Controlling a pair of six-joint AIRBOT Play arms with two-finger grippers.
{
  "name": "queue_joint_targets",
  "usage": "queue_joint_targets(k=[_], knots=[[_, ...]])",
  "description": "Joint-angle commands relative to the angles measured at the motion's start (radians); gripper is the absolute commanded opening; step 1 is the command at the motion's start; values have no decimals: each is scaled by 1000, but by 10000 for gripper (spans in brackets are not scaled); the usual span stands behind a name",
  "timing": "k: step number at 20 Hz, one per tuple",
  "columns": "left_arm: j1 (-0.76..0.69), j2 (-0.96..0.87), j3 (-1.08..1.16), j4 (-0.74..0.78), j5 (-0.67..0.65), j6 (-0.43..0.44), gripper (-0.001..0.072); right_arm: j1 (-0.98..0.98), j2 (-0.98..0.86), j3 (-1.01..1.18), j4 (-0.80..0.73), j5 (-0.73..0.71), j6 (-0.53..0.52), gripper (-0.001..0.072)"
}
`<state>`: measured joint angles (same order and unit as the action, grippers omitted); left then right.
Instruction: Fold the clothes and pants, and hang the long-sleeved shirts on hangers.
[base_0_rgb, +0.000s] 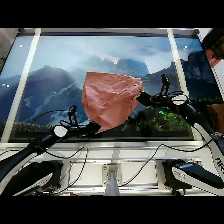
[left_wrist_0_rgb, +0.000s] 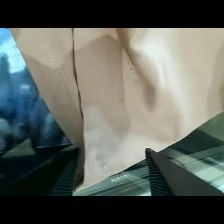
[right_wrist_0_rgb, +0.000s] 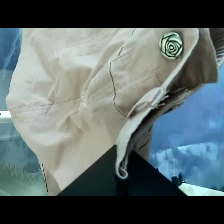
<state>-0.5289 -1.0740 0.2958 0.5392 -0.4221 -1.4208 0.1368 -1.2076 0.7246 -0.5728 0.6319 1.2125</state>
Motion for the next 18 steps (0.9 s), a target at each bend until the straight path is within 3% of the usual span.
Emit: queue_joint_targets(k=[1, 2, 5, 8, 13, 18], knots=[[-28, -49, 4, -54, 46, 5, 400, 1, 1, 1, 1, 7, 0, 21], [-31, -55, 13, -55, 68, 6, 254, 1, 1, 1, 1, 8, 0, 21], [-32, -54, 64, -54, 114, 32, 18, 1, 14, 1, -1, 6, -1, 21], [-31, -29, 161, -53, 113, 176, 15, 0, 66, 1, -48, 8, -1, 21], [6, 165, 353, -49, 130, 335, 14, 0, 230, 1, -231, 65, 3, 21], [103, 431, 420, 51, 253, 352, 14, 0, 402, 94, -319, 204, 76, 21]])
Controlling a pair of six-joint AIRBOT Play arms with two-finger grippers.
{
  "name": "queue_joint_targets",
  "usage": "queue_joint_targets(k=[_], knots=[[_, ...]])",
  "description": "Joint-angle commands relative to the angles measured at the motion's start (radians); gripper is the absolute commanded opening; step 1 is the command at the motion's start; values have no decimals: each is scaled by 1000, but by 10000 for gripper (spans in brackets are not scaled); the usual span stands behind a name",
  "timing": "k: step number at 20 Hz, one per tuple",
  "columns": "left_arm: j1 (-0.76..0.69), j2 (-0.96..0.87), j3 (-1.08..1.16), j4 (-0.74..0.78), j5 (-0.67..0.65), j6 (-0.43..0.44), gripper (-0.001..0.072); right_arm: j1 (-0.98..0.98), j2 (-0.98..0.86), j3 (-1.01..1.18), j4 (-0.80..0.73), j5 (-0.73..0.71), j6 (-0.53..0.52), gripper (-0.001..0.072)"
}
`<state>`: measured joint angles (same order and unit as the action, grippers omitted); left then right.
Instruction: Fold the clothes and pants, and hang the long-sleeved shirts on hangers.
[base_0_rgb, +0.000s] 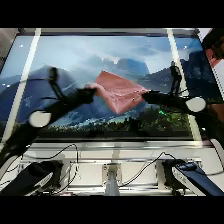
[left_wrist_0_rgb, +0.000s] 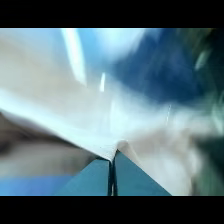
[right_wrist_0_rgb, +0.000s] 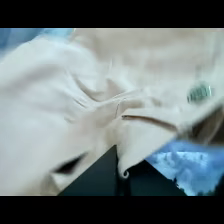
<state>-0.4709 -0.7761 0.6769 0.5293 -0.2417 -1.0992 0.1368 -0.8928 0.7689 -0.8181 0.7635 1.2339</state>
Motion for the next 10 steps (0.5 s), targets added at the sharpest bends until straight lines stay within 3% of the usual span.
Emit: queue_joint_targets(k=[1, 3, 8, 10], knots=[[58, 174, 39, 69, 75, 30, 14, 0, 112, 85, -80, 92, 86, 21], [57, 232, 39, 69, 73, 31, 14, 1, 153, 182, -68, 183, 141, 21], [40, 389, 40, 74, 61, 31, 11, 1, 211, 444, -57, 575, 161, 21], [40, 461, 40, 111, -12, 31, 8, 1, 224, 523, -23, 672, 207, 21]])
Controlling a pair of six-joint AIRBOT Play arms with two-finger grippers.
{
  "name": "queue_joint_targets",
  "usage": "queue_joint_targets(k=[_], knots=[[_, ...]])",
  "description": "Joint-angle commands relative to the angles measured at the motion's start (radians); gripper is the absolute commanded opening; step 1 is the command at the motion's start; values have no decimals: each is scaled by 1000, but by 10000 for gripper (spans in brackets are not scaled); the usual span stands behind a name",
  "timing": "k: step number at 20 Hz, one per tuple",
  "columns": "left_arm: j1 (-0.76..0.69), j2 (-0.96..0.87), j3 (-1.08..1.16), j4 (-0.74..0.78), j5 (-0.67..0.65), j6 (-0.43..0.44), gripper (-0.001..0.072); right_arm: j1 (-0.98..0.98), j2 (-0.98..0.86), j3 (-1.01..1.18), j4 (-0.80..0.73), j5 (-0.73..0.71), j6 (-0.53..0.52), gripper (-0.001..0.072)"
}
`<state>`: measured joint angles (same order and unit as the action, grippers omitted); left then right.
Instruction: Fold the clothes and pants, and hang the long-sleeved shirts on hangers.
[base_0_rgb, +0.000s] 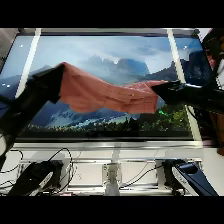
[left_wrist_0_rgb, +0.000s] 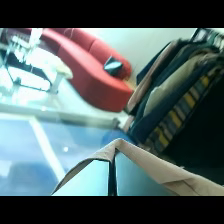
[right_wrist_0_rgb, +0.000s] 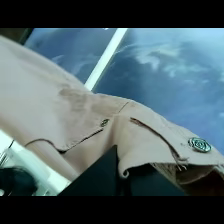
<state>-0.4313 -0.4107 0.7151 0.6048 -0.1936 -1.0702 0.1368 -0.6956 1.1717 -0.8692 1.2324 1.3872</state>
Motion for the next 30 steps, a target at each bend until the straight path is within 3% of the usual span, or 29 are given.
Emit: queue_joint_targets(k=[1, 3, 4, 9, 11, 16, 20, 25, 28, 30], knots=[[0, 126, 2, 48, -117, 1, 7, 1, 34, 151, 56, 249, 69, 21], [2, 168, 2, 70, -260, -46, 5, 1, 50, 166, 106, 308, 90, 21], [2, 174, 4, 146, -328, -127, 5, 1, 58, 163, 111, 327, 103, 21], [2, 93, 31, 814, -685, -584, 6, 1, 64, 157, 25, 313, 125, 21], [2, 24, 78, 934, -718, -668, 6, 1, 61, 124, -10, 262, 150, 21], [-8, -200, 366, 925, -761, -673, 6, 1, 61, -95, 119, 122, 183, 20], [-121, -365, 578, 960, -780, -669, 6, 31, 61, -281, 262, -30, 183, 21], [-176, -637, 608, 1027, -735, -669, 11, 136, 17, -359, 134, -329, 183, 20], [-175, -793, 609, 1097, -589, -671, 12, 144, -95, -360, -11, -476, 183, 20], [-176, -826, 609, 1097, -500, -671, 12, 144, -165, -359, -15, -552, 182, 20]])
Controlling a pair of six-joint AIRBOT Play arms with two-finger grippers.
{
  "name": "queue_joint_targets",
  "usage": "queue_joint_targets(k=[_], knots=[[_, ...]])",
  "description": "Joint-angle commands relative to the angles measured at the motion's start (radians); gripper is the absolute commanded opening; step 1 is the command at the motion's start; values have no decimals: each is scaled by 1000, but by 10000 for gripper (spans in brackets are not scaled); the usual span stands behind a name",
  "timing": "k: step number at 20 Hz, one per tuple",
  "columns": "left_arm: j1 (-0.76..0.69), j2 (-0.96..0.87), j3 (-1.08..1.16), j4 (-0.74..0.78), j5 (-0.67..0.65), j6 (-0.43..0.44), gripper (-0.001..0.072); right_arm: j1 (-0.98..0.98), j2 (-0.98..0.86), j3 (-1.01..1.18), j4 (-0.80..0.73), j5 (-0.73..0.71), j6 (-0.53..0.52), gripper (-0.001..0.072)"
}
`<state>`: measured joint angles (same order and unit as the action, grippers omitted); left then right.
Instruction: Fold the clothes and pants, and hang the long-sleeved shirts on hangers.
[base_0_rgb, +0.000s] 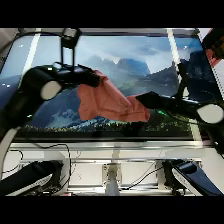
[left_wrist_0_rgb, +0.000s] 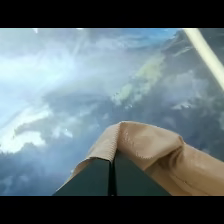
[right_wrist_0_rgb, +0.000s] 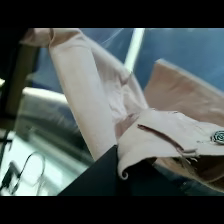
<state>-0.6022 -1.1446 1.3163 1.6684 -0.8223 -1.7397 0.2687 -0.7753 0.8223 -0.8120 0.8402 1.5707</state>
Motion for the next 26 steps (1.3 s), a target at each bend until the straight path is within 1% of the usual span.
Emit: queue_joint_targets(k=[1, 4, 6, 7, 9, 10, 11, 13, 14, 16, 18, 20, 21, 22, 23, 25, 26], knots=[[-5, -91, 8, 36, 159, -1, 12, 12, -106, -10, -81, -190, -10, 21], [31, -101, 7, 77, 246, -8, 12, 12, -153, -10, -167, -345, -23, 21], [56, -133, 7, 75, 271, -8, 12, 12, -186, -10, -191, -446, -23, 21], [62, -150, 7, 74, 270, -8, 12, 12, -203, -10, -190, -475, -23, 21], [62, -153, 8, 80, 270, -7, 12, 12, -216, -10, -190, -495, -23, 21], [61, -138, 8, 92, 270, -7, 12, 11, -207, -3, -195, -487, -37, 21], [62, -111, 8, 107, 268, -7, 12, 12, -192, 16, -210, -461, -74, 21], [56, -29, 8, 155, 238, 4, 11, 12, -151, 86, -230, -362, -129, 21], [44, 20, 8, 193, 193, 24, 11, 12, -127, 131, -245, -286, -156, 21], [3, 130, 8, 282, 40, 54, 11, 12, -76, 238, -282, -80, -196, 20], [-48, 250, 8, 304, -122, 83, 11, 13, -29, 340, -286, 149, -196, 21], [-116, 372, 8, 300, -218, 87, 11, 13, 26, 437, -234, 398, -192, 21], [-156, 431, 8, 280, -236, 87, 11, 13, 52, 468, -187, 486, -182, 21], [-194, 479, 8, 251, -247, 84, 11, 13, 77, 486, -137, 544, -159, 21], [-226, 512, 8, 224, -255, 56, 10, 13, 102, 489, -89, 579, -126, 20], [-278, 526, 8, 212, -315, -35, 9, 13, 119, 485, -70, 625, -37, 20], [-287, 503, 8, 217, -362, -48, 9, 13, 117, 469, -83, 621, -30, 20]])
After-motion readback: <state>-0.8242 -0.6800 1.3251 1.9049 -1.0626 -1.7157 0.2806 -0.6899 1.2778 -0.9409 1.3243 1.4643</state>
